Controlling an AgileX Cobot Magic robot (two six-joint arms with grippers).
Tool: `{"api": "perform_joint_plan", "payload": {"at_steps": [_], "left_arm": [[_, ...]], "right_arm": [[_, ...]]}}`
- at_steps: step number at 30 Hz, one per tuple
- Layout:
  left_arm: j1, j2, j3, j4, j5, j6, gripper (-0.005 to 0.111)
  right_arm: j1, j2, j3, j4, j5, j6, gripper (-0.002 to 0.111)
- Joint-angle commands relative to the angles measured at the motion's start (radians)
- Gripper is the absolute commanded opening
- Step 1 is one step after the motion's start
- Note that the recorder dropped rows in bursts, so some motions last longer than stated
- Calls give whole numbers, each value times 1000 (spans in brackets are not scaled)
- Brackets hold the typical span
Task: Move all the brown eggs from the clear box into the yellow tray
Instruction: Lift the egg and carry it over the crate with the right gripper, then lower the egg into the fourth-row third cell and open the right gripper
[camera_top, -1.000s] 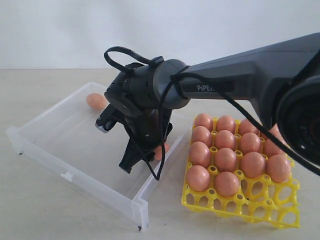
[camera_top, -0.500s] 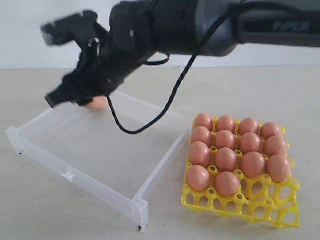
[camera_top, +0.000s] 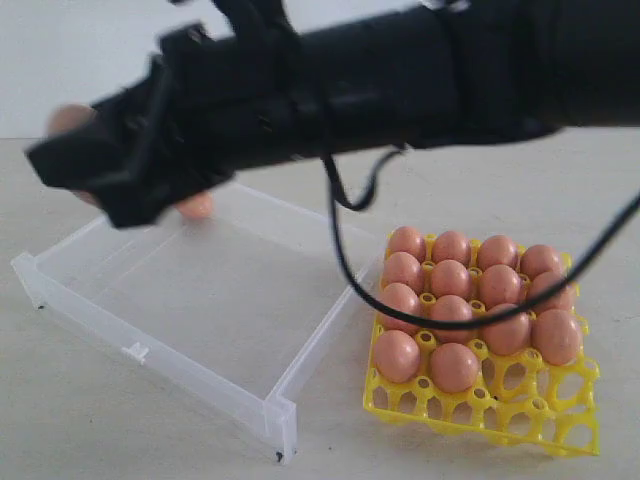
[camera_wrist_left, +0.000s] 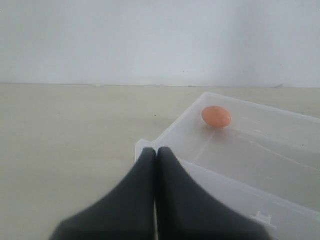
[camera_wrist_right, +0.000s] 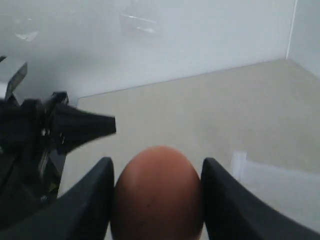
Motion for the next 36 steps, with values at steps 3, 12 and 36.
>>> {"api": "perform_joint_plan", "payload": {"at_steps": [3, 12, 36], "left_arm": [[-4, -3, -3, -5, 0, 1, -4], [-4, -3, -3, -5, 0, 1, -4], [-4, -3, -3, -5, 0, 1, -4]], "right_arm": [[-364, -106, 306, 38, 84, -17, 0], [-984, -274, 362, 38, 160, 111, 0], [-931, -302, 892, 1, 247, -62, 0]]}}
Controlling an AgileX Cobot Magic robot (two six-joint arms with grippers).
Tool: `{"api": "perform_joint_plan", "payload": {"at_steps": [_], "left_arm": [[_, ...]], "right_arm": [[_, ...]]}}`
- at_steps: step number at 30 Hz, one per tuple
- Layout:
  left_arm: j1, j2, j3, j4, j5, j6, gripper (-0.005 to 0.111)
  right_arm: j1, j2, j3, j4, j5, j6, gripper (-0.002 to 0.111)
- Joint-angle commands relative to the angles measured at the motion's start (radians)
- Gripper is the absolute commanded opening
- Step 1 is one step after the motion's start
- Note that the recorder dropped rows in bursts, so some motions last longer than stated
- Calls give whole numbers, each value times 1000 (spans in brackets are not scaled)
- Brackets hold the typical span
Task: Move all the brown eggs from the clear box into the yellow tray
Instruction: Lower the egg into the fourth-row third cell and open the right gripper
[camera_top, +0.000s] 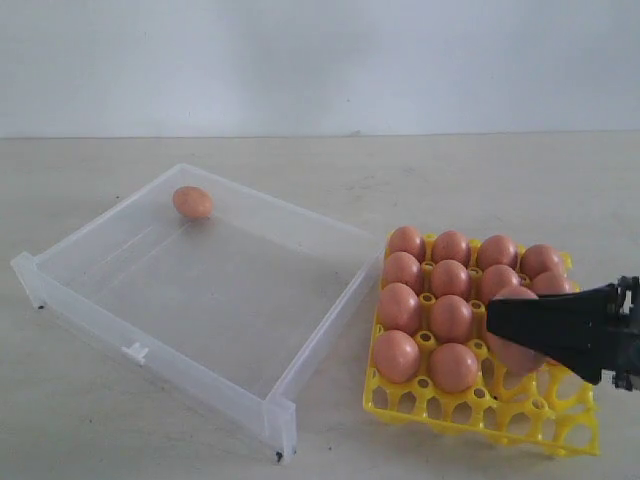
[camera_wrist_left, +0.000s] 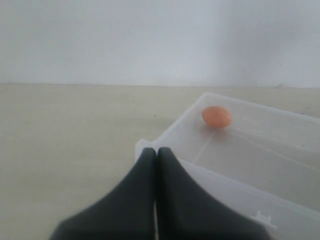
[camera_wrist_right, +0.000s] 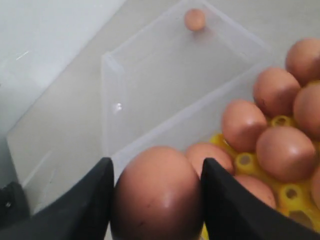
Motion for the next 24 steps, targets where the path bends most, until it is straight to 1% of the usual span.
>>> {"api": "perform_joint_plan", "payload": {"at_steps": [1, 4, 6, 7, 10, 16, 24], "left_arm": [[-4, -3, -3, -5, 0, 1, -4], [-4, -3, -3, -5, 0, 1, -4], [-4, -3, -3, -5, 0, 1, -4], [-4, -3, -3, -5, 0, 1, -4], [-4, -3, -3, -5, 0, 1, -4], [-4, -3, -3, -5, 0, 1, -4], [-4, -3, -3, -5, 0, 1, -4]], "right_arm": [[65, -9, 51, 125, -220, -55, 0], [180, -1, 49, 133, -369, -194, 0], [241, 15, 49, 133, -399, -289, 0], [280, 30, 37, 133, -435, -289, 0], [336, 69, -8, 133, -527, -289, 0], [341, 144, -97, 133, -570, -289, 0], [341, 147, -100, 133, -615, -289, 0]]}}
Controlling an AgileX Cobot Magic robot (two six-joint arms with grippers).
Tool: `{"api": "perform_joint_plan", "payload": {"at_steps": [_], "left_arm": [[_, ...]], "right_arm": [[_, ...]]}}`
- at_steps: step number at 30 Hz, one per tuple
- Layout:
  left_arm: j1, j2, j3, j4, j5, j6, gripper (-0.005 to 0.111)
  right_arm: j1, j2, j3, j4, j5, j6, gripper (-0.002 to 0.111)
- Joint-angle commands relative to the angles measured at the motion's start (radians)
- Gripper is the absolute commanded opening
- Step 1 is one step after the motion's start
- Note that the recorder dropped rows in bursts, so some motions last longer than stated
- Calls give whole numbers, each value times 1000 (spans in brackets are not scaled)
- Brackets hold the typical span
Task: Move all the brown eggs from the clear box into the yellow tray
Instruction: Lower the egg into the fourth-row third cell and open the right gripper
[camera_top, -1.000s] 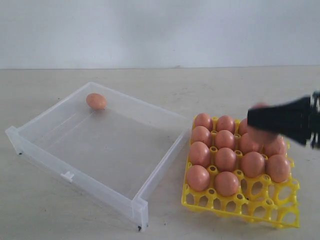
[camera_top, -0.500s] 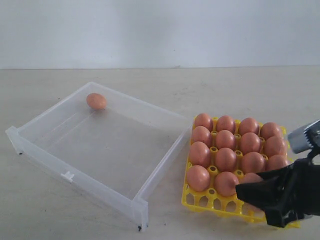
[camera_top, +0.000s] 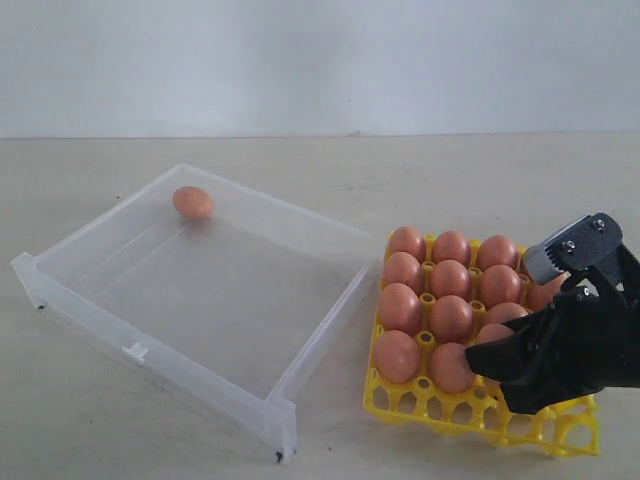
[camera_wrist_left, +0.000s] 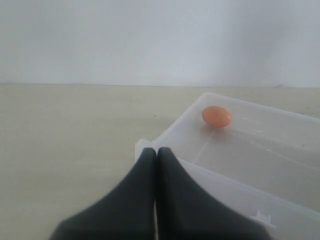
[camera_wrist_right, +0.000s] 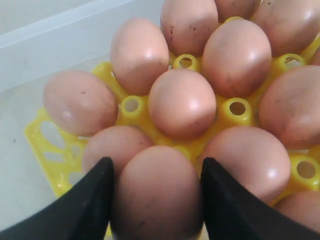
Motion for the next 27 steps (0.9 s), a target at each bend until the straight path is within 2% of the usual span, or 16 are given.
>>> {"api": "perform_joint_plan", "payload": {"at_steps": [1, 3, 5, 7, 11, 14, 22, 27], "left_arm": [[-4, -3, -3, -5, 0, 1, -4], [-4, -3, -3, -5, 0, 1, -4], [-4, -3, -3, -5, 0, 1, -4], [-4, -3, -3, -5, 0, 1, -4], [-4, -3, -3, -5, 0, 1, -4], [-4, -3, -3, -5, 0, 1, -4], [-4, -3, -3, -5, 0, 1, -4], [-4, -3, -3, -5, 0, 1, -4]], "right_arm": [[1, 2, -4, 5, -27, -8, 0], [1, 2, -4, 5, -19, -6, 1], [1, 2, -4, 5, -19, -4, 7], [1, 2, -4, 5, -10, -4, 17], [1, 2, -4, 5, 23, -2, 45], [1, 2, -4, 5, 25, -2, 55], [1, -30, -4, 5, 29, -2, 55], [-1, -63, -4, 5, 95, -4, 55]]}}
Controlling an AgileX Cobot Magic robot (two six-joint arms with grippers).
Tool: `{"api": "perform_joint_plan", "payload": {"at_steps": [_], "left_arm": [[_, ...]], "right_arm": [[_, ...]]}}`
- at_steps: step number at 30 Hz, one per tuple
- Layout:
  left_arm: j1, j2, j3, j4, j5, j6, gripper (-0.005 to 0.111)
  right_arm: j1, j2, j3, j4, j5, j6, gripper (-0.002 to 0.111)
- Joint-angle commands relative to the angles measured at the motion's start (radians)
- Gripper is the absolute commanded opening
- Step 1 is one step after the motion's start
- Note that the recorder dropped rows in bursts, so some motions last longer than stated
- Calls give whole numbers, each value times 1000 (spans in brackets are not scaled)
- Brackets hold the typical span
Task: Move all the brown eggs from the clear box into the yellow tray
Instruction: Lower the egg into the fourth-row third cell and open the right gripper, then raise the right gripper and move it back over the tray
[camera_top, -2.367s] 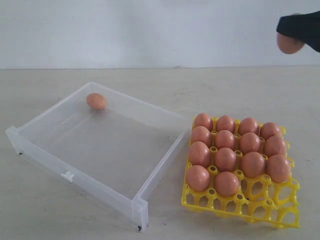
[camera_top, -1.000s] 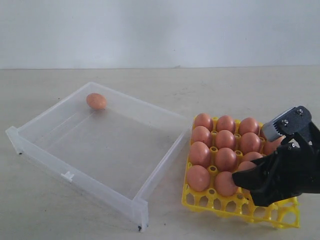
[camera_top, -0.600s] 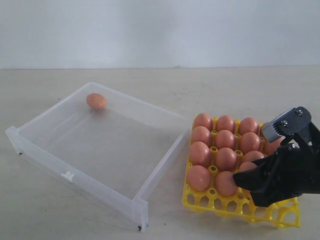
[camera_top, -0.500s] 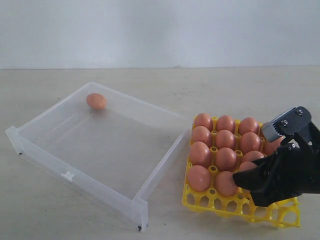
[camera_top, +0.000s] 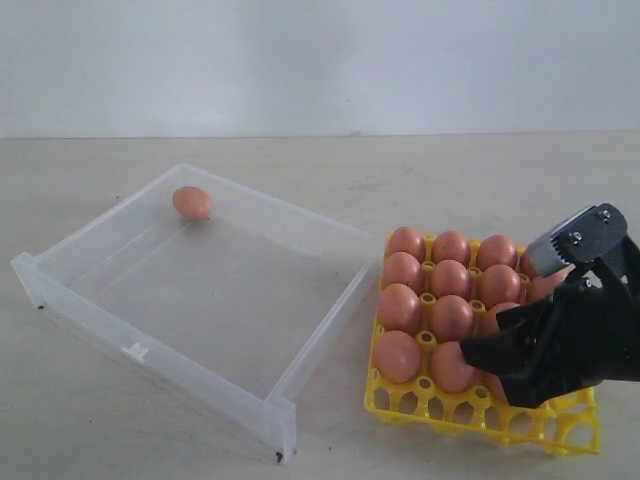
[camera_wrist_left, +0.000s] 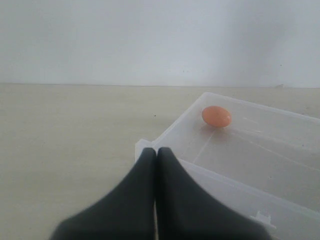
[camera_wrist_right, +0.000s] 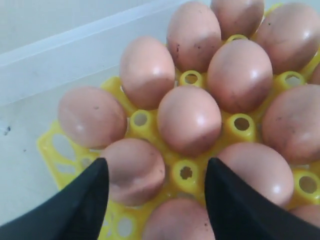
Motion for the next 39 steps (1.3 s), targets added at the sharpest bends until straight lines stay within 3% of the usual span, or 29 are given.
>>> {"api": "perform_joint_plan", "payload": {"at_steps": [1, 4, 6, 8, 11, 13, 18, 21, 25, 32, 39], "left_arm": [[-4, -3, -3, -5, 0, 1, -4], [-4, -3, -3, -5, 0, 1, -4], [-4, -3, -3, -5, 0, 1, -4], [-4, -3, -3, -5, 0, 1, -4], [-4, -3, -3, -5, 0, 1, -4], [-4, -3, -3, -5, 0, 1, -4], [-4, -3, -3, -5, 0, 1, -4], [-4, -3, -3, -5, 0, 1, -4], [-4, -3, -3, -5, 0, 1, -4], [-4, -3, -3, -5, 0, 1, -4], [-4, -3, -3, -5, 0, 1, -4]], "right_arm": [[-1, -43, -4, 5, 88, -4, 55], [-1, -69, -20, 5, 263, -4, 54], [-1, -74, -60, 5, 435, -4, 46], [26, -74, -126, 5, 550, -4, 30], [131, -74, -274, 5, 545, -2, 0], [246, -69, -393, 5, 403, -7, 0], [549, 70, -688, 5, -165, -7, 0], [654, 251, -863, 5, -405, -7, 0], [726, 556, -1117, 5, -723, 162, 0], [790, 770, -1350, 0, -875, -9, 0], [824, 801, -1369, -495, -947, 6, 0]]}}
